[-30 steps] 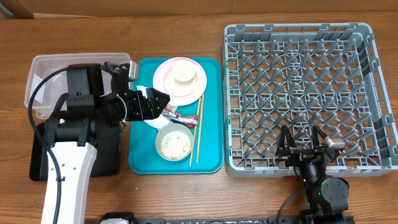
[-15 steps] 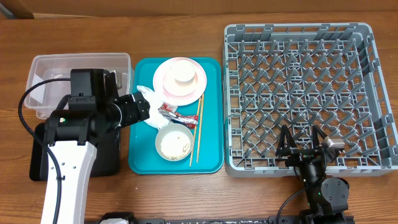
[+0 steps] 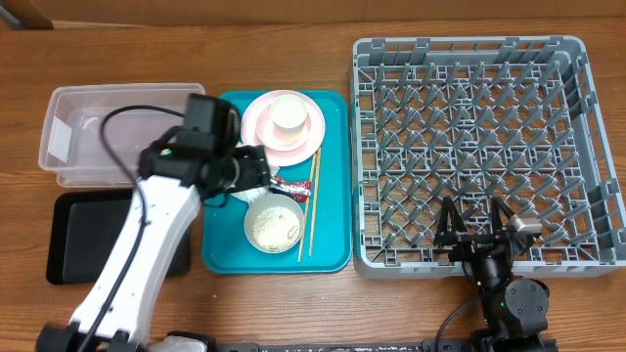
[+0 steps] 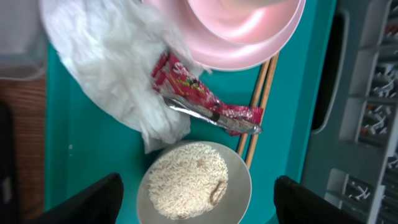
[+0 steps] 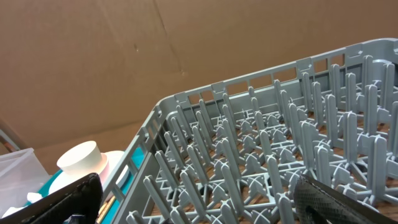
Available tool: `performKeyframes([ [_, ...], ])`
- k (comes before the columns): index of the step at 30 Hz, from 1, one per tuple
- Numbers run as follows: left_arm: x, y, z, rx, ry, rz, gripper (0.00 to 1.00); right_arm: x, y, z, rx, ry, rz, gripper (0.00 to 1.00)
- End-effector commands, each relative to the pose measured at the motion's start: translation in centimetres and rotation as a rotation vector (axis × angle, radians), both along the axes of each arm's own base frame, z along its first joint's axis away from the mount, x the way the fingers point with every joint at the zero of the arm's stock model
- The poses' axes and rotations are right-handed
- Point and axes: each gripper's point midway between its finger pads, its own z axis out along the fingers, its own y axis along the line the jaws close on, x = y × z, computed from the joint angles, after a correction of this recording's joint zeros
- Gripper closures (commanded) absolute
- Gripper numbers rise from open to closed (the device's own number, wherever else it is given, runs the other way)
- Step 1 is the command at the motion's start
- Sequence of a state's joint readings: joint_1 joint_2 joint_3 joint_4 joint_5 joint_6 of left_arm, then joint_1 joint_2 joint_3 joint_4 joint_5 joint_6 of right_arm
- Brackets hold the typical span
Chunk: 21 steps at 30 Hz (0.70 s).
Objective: Sort waste into correct bins and load items into the dishwasher
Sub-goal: 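Lower the left gripper onto the red snack wrapper and grasp it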
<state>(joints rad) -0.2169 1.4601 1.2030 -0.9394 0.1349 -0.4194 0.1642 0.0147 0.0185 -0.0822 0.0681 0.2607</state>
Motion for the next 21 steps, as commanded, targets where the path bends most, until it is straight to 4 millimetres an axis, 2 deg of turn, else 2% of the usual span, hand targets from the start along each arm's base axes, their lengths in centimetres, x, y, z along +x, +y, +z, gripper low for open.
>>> performKeyframes([
  [1,0.2,-1.4,-2.3,0.000,0.064,0.016,0.25,0.0,-0.1,-0.2,-0.006,-0.004,-0.009,0.00],
  [3,0.1,-2.3,-3.4,0.006,0.087,-0.010,0.34,0.0,-0.1,-0.2,-0.006,-0.004,-0.009,0.00],
  [5,0.1,-3.2,-4.6,0.008,0.117,-0.012,0.36,0.0,-0.1,-0.2,-0.006,-0.004,-0.009,0.00],
  [10,0.2,-3.3,-6.7,0.014,0.185,0.069,0.32,0.0,-0.2,-0.2,-0.006,-0.004,-0.010,0.00],
  [14,1.1,-3.5,-7.6,0.006,0.179,0.109,0.31,0.0,-0.1,-0.2,-0.006,-0.004,-0.009,0.00],
  [21,2.1,-2.6,-8.9,0.054,0.171,0.200,0.34,0.0,-0.1,-0.2,-0.006,-0.004,-0.009,0.00],
])
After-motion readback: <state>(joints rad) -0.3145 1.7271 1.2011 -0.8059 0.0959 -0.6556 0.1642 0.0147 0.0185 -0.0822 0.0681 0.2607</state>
